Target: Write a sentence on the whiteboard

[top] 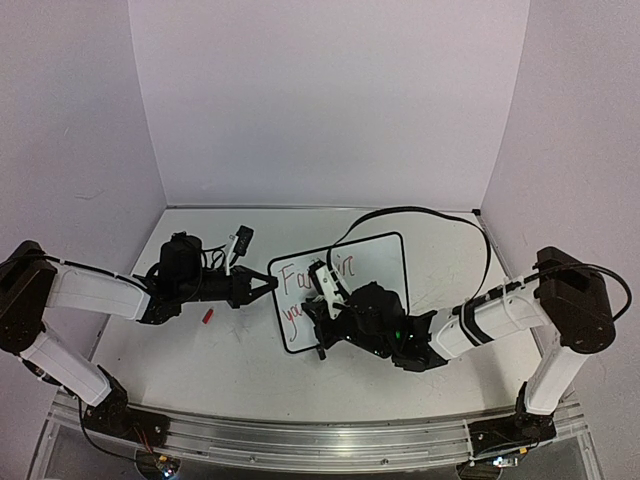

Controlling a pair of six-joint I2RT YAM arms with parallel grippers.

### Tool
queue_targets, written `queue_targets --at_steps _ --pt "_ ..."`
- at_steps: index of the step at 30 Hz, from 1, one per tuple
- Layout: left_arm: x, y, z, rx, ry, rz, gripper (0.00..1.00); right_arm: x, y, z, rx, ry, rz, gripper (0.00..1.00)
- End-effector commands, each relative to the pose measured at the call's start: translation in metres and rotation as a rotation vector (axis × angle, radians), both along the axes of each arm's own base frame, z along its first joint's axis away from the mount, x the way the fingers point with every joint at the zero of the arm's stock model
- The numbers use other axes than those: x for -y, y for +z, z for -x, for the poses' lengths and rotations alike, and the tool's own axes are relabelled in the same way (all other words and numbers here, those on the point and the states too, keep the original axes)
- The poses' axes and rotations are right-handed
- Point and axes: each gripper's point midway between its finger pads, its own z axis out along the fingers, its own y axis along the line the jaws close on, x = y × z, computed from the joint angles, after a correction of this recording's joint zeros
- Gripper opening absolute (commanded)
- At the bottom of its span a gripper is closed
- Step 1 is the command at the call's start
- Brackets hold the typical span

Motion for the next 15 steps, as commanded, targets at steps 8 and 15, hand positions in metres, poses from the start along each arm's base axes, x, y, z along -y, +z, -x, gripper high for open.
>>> queue_targets --at_steps 8,15 --pt "0.000 0.015 -0.002 0.062 0.004 0.012 0.00 0.010 0.040 -0.030 0.093 -0.105 -0.044 0.00" --pt "0.000 0.014 -0.003 0.060 0.004 0.012 0.00 0.009 0.046 -0.032 0.103 -0.103 -0.052 0.00"
